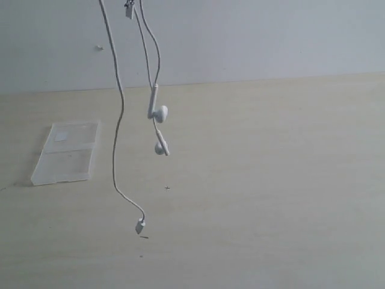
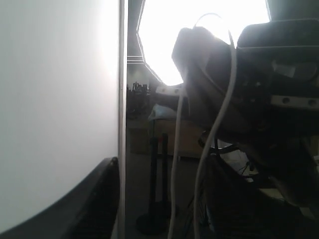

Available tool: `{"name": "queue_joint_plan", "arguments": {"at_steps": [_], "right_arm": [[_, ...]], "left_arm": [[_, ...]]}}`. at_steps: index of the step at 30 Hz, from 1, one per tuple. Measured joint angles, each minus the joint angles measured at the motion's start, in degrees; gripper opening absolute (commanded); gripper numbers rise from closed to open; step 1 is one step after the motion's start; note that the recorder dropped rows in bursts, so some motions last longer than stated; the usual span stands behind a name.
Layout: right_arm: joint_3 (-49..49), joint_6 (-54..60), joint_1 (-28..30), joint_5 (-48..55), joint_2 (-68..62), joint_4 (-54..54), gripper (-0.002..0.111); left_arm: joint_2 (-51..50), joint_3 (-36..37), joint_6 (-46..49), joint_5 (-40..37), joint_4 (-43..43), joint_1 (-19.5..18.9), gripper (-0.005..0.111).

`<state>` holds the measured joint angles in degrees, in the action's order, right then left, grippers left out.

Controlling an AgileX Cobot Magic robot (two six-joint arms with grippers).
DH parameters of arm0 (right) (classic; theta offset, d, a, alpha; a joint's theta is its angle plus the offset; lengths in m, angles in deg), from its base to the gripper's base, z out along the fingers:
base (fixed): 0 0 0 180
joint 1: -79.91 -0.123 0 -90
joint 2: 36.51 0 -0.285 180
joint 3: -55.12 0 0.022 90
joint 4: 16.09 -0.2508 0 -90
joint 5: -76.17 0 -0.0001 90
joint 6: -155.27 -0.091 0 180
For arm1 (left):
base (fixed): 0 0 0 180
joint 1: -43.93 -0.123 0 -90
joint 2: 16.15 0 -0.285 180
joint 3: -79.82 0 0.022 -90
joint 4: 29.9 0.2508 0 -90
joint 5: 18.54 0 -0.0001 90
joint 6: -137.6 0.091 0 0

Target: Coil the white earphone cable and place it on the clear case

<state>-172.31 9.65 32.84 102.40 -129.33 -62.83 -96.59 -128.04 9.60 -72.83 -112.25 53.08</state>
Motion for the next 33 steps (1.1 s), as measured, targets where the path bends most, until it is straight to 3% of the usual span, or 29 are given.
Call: {"name": "queue_joint_plan", "arguments": {"at_steps": [15, 26, 33], "right_arm": [[0.0, 0.0, 0.0, -2.3, -1.0, 0.0, 0.000], [0.0, 0.0, 0.0, -2.1, -1.0, 0.1, 0.000], [0.0, -0.3, 0.0, 1.3, -0.4, 3.0, 0.000]], "left_arm": [[-1.2, 0.0, 0.5, -2.0, -0.1, 0.0, 0.051], [-1.4, 0.0, 0.5, -1.3, 0.1, 0.0, 0.001], [-1.3, 0.0, 2.6, -0.3, 1.6, 0.0, 0.000]]}}
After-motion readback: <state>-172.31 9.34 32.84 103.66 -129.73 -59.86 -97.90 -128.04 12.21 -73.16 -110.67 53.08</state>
